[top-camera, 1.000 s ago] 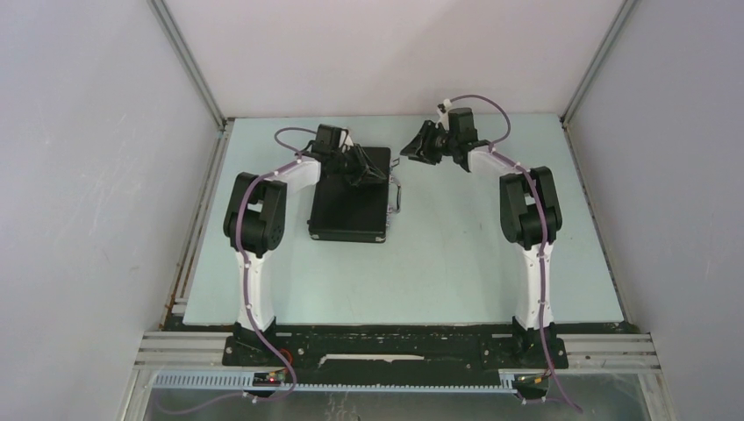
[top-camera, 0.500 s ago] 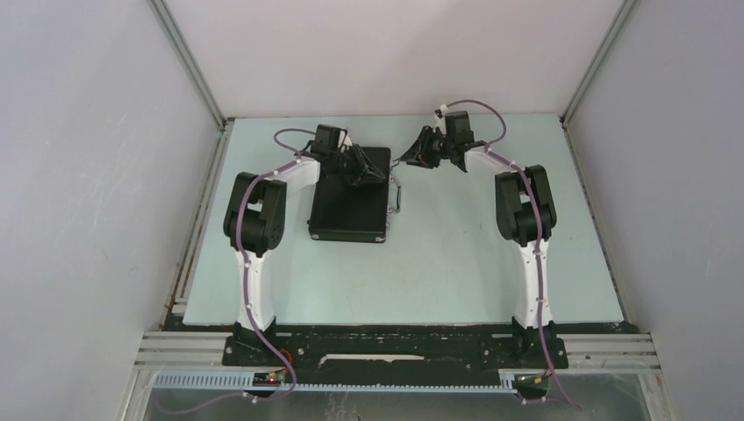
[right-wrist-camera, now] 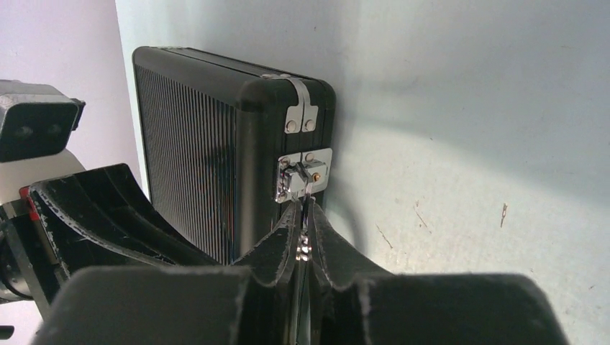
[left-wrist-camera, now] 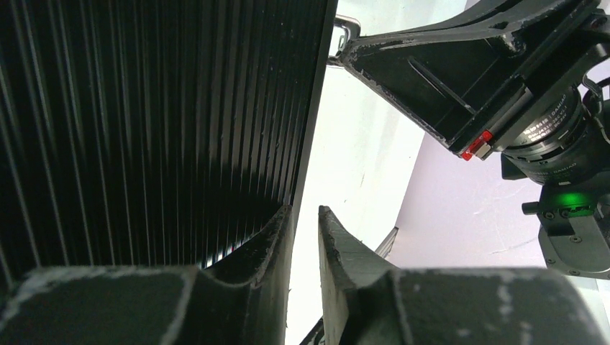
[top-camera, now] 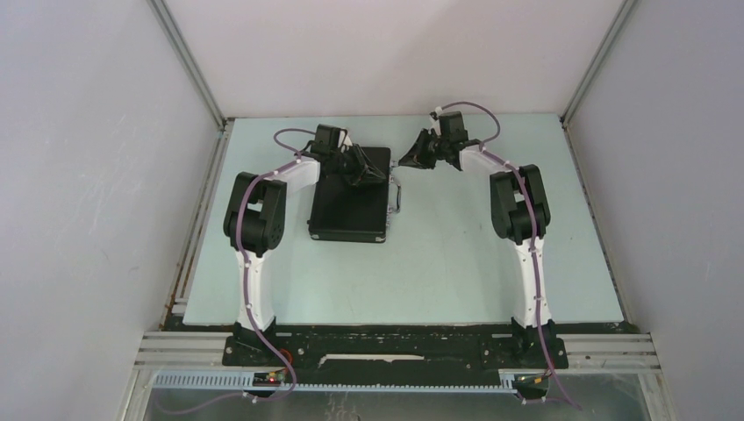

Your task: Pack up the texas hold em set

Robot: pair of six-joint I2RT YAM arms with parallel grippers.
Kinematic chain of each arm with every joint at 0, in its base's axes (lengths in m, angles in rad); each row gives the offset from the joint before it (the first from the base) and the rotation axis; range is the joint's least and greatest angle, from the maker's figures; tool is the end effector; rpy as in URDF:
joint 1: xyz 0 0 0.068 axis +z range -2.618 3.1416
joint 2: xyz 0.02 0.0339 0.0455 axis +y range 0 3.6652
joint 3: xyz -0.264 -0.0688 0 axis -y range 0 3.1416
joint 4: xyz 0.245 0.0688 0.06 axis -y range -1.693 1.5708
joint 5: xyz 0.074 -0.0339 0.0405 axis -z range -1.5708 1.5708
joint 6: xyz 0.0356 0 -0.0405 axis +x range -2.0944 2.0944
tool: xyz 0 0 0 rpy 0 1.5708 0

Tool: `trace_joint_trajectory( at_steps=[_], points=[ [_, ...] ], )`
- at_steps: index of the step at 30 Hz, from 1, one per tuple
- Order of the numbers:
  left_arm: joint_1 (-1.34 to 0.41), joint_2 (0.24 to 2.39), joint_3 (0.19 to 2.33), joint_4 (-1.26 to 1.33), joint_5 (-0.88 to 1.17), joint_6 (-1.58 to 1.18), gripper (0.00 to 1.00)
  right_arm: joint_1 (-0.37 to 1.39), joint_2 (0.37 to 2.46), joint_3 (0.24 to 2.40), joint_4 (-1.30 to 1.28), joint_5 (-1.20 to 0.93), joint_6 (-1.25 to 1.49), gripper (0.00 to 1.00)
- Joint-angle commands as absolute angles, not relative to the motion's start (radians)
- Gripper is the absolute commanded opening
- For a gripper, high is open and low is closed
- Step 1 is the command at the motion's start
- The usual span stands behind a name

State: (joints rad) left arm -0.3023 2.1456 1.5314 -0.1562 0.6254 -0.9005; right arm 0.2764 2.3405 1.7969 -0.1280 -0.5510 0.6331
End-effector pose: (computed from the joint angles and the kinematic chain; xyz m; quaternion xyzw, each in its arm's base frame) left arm 0.4445 -0.1605 0.1713 -0.1437 0.8727 -0.4434 0.1454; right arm 0.5011 0.1615 0.1628 0.0374 0.8739 0.4038 0.2681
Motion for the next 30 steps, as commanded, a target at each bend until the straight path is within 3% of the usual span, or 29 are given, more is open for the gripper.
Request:
trace_joint_trajectory(
  at_steps=[1, 11, 22, 30],
  points=[
    [-0.295, 2.167, 1.502, -0.189, 0.600, -0.887, 0.26, 0.273, 2.387, 1.856, -0.197, -0.515, 0.661, 0.12],
    [-0.295, 2.158, 1.499, -0.183, 0.601, -0.888, 0.26, 0.269, 2.483, 1.848, -0.095, -0.646, 0.845, 0.11],
    [-0.295, 2.151, 1.497, -0.181, 0.600, -0.885, 0.25, 0.297, 2.567, 1.913, -0.017, -0.708, 0.947, 0.24],
    [-0.295, 2.145, 1.499, -0.181, 0.593, -0.876, 0.25, 0.282, 2.518, 1.899, -0.050, -0.678, 0.895, 0.25]
  ],
)
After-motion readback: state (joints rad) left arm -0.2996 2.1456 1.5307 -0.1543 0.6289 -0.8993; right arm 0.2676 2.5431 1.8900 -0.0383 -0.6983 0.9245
